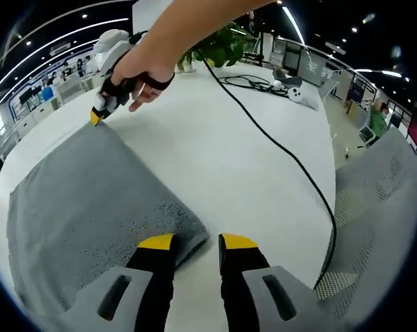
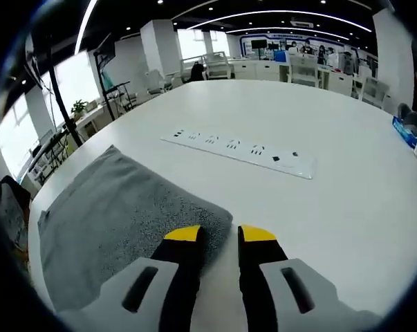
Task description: Fold the towel on the table until its edges align and the towel forms a compact rectangular stack.
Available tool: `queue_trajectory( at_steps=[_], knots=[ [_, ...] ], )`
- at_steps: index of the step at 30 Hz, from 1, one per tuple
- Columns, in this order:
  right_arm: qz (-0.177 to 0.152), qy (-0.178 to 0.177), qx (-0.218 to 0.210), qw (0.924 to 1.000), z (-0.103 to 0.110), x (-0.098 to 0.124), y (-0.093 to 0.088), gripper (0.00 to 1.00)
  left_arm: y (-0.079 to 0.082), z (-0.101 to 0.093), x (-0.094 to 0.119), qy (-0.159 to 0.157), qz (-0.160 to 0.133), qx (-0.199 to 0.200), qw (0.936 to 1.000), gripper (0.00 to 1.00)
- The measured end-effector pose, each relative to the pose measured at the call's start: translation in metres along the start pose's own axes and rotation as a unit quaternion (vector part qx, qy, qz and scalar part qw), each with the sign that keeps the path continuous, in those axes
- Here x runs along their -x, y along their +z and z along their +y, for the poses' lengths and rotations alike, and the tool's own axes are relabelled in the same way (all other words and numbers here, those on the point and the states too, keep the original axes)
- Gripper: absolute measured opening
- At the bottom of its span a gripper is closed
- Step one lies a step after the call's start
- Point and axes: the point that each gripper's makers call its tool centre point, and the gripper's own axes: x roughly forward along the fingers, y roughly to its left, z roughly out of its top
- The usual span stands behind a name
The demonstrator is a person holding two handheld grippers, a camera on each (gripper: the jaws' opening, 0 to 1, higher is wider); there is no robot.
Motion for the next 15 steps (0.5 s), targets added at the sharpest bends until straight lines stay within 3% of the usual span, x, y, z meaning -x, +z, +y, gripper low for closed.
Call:
queue_trajectory(
  at_steps=[6, 7, 15],
  knots=[
    [0.016, 0.004, -0.009, 0.9998, -0.0006, -0.009, -0.0055, 0.1, -0.0009, 0.0028, -0.0014, 0.002, 0.003, -0.009, 0.9999, 0.2],
    [0.005, 0.003, -0.007, 1.0, -0.0022, -0.0081, -0.0032, 0.09, -0.001, 0.0031, -0.0015, 0.003, 0.003, -0.012, 0.9999, 0.2],
    [0.02, 0.013, 0.041, 0.9989, -0.0027, -0.0056, -0.0076, 0.01, -0.0007, 0.0048, -0.0023, 0.01, -0.008, -0.001, 0.9999, 0.09]
  ],
)
